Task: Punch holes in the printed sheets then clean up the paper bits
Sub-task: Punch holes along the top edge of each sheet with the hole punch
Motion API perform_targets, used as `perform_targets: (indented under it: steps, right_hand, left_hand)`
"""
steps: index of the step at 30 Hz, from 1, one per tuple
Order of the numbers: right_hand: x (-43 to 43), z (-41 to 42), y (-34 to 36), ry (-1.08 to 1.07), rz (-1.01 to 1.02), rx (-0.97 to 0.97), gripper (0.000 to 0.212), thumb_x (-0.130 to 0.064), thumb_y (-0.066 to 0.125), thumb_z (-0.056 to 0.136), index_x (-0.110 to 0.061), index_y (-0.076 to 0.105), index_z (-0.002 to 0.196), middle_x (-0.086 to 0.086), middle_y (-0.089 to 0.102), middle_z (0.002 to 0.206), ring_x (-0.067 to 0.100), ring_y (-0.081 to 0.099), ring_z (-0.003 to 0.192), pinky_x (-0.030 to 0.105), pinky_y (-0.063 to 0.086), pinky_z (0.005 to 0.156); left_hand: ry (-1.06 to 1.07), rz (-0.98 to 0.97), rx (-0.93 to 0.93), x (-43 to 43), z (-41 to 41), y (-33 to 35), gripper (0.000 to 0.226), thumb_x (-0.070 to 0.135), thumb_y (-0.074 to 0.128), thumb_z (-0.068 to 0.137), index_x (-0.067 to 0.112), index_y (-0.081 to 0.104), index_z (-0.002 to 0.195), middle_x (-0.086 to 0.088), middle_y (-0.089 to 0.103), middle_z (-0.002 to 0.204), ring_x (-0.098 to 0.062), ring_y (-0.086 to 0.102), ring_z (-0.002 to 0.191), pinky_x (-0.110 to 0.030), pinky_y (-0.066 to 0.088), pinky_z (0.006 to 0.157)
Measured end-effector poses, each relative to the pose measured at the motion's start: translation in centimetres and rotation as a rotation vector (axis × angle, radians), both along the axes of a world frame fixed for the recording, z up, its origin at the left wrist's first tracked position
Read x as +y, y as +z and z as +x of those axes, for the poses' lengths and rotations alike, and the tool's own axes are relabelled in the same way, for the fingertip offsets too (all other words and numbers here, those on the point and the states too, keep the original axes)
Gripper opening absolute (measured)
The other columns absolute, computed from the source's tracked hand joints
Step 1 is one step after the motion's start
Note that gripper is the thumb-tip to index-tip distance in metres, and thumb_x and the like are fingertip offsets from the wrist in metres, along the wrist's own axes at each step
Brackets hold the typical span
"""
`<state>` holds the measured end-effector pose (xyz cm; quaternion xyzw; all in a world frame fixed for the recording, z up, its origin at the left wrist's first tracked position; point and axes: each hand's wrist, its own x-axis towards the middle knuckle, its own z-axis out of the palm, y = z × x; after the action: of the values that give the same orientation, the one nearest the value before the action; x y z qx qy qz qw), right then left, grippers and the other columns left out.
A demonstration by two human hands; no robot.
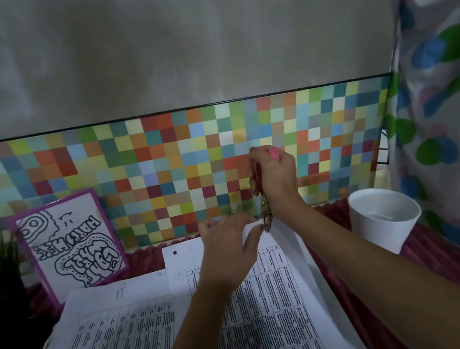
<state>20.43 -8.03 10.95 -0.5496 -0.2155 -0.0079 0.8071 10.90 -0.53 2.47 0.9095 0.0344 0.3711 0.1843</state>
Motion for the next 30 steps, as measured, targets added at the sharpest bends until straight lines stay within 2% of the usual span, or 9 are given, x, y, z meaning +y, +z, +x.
perform_targets:
  steps: [3,9,16,19,22,24,26,28,30]
  right_hand:
    - [-0.9,-0.3,0.3,0.073,-0.022,0.059,0.031,-0.012,0.055,0.091,-0.004,0.055,0.061,0.014,0.047,0.055,0.021,0.040,0.039,0.027,0.035,0.041]
    - [-1.6,-0.3,0.5,0.119,-0.072,0.114,0.024,-0.016,0.059,0.091,-0.005,0.060,0.070,0.009,0.054,0.058,0.018,0.046,0.041,0.028,0.041,0.044]
    - [-4.0,1.5,1.0,0.045,0.041,0.146,0.005,-0.009,0.059,0.092,-0.008,0.061,0.096,0.007,0.060,0.065,0.017,0.052,0.047,0.027,0.047,0.046]
    - [-6.0,2.6,0.5,0.069,-0.233,0.080,0.013,-0.002,0.064,0.085,-0.007,0.064,0.097,0.009,0.066,0.074,0.018,0.058,0.055,0.029,0.050,0.053]
    - [-8.0,2.4,-1.6,0.243,-0.575,0.077,0.017,-0.007,0.074,0.078,-0.007,0.067,0.094,0.011,0.071,0.087,0.020,0.067,0.068,0.029,0.053,0.059]
    - [-8.5,1.9,-3.4,0.301,-0.649,0.057,0.021,-0.008,0.080,0.073,-0.011,0.070,0.091,0.007,0.073,0.086,0.027,0.069,0.076,0.036,0.057,0.069]
    - [-8.1,1.4,-4.6,0.231,-0.599,0.053,0.028,0.003,0.077,0.072,-0.015,0.071,0.093,0.008,0.075,0.092,0.030,0.071,0.083,0.042,0.057,0.079]
    - [-7.8,0.9,-4.7,0.114,-0.491,0.061,0.033,0.011,0.070,0.074,-0.020,0.070,0.087,0.010,0.075,0.093,0.029,0.070,0.083,0.038,0.056,0.076]
    - [-7.7,1.0,-4.2,0.084,-0.399,0.010,0.034,0.010,0.068,0.075,-0.021,0.069,0.088,0.009,0.074,0.096,0.030,0.070,0.090,0.042,0.056,0.081]
  left_hand:
    - [-0.025,-0.004,-0.007,0.0,-0.1,0.2,0.030,0.046,0.040,0.095,0.026,0.063,0.098,0.015,0.061,0.092,-0.006,0.050,0.087,-0.031,0.020,0.085]
    - [0.019,0.098,0.009,-0.7,0.4,0.2,0.024,0.040,0.047,0.095,0.025,0.066,0.093,0.010,0.067,0.089,-0.011,0.058,0.084,-0.032,0.022,0.085]
    - [0.081,0.132,0.001,0.2,0.3,-0.3,0.016,0.035,0.053,0.098,0.024,0.065,0.094,0.010,0.066,0.091,-0.013,0.058,0.088,-0.027,0.017,0.084]
    - [0.077,0.084,-0.001,0.4,0.3,-0.3,0.026,0.043,0.044,0.100,0.025,0.064,0.098,0.010,0.064,0.095,-0.012,0.055,0.091,-0.031,0.021,0.088]
    - [0.084,0.058,-0.057,0.5,0.5,0.3,0.039,0.053,0.034,0.099,0.027,0.062,0.098,0.013,0.063,0.094,-0.009,0.054,0.090,-0.028,0.019,0.086]
    - [0.082,0.041,-0.105,0.3,0.7,1.3,0.037,0.049,0.034,0.099,0.025,0.063,0.097,0.013,0.063,0.092,-0.010,0.055,0.088,-0.027,0.018,0.086]
    - [0.074,0.033,-0.177,-0.1,0.9,2.7,0.031,0.044,0.040,0.100,0.024,0.062,0.096,0.011,0.063,0.091,-0.012,0.058,0.088,-0.028,0.019,0.090]
    - [0.073,0.070,-0.238,-0.3,0.7,4.0,0.026,0.044,0.046,0.099,0.023,0.062,0.098,0.009,0.064,0.096,-0.017,0.059,0.095,-0.031,0.019,0.097]
    - [0.131,0.073,-0.319,0.2,0.2,4.8,0.033,0.053,0.051,0.094,0.025,0.059,0.111,0.006,0.060,0.117,-0.018,0.053,0.115,-0.041,0.022,0.106]
